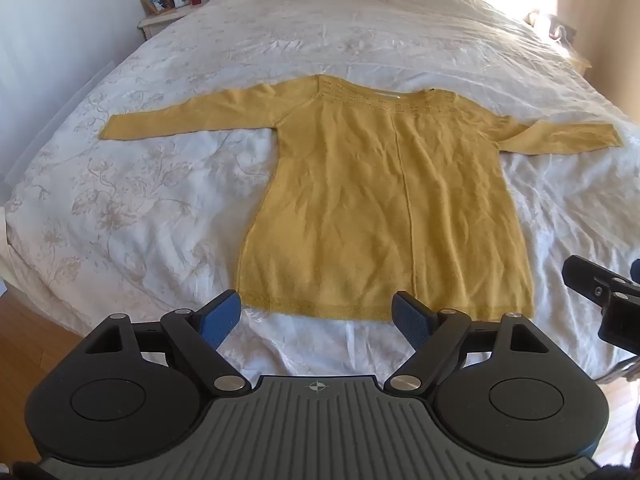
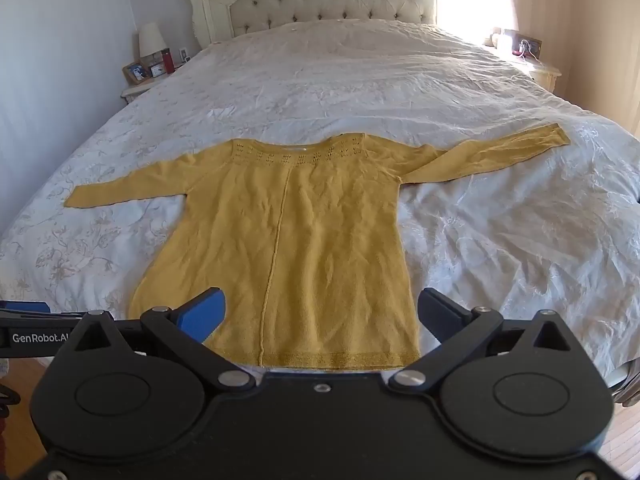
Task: Fold small clothes
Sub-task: 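Move both grippers toward the hem of the yellow sweater, then pinch the sweater hem with the left gripper while the right gripper pinches it too, then open both grippers to release the hem and lift away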
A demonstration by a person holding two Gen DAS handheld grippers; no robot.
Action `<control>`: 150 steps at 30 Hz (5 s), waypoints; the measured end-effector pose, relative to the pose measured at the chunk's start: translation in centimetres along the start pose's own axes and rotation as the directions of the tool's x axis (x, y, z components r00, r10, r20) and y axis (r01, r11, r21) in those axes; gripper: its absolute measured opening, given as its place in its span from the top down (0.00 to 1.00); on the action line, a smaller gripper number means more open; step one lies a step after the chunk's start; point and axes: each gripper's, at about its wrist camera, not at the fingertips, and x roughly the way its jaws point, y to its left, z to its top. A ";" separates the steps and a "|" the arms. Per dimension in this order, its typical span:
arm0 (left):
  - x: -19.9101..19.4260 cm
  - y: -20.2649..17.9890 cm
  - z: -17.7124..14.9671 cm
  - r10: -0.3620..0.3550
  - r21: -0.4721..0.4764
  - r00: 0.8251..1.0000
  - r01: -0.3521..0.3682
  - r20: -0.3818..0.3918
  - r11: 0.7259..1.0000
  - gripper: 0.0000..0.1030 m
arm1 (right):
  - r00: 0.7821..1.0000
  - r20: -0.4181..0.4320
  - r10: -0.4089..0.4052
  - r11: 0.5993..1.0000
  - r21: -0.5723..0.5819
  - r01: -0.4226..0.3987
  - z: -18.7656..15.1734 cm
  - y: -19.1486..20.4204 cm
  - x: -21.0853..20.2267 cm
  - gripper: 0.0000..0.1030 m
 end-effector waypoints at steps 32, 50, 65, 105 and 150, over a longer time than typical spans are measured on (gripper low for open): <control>0.4 0.5 -0.5 0.021 -0.001 1.000 -0.021 -0.022 1.000 0.20 | 0.999 -0.004 0.041 0.999 0.033 -0.041 -0.1 -0.2 0.3 0.01; 1.6 1.1 -0.8 -0.011 -0.033 1.000 0.010 -0.016 0.999 0.20 | 0.994 -0.026 0.110 0.991 0.077 -0.107 -0.4 -0.9 2.0 0.01; 8.6 6.4 -2.6 -0.027 -0.024 0.999 0.028 0.025 0.999 0.31 | 0.992 -0.104 0.064 0.995 0.080 -0.056 -3.3 -5.4 8.6 0.12; 17.9 10.4 0.1 -0.188 0.013 0.972 0.191 -0.140 0.981 0.95 | 0.948 -0.269 0.169 0.959 0.268 -0.095 -4.8 -13.5 15.2 0.90; 25.1 2.7 10.7 -0.178 0.044 0.974 0.185 -0.139 0.982 0.17 | 0.968 -0.241 0.065 0.990 0.139 -0.032 5.9 -4.5 22.4 0.01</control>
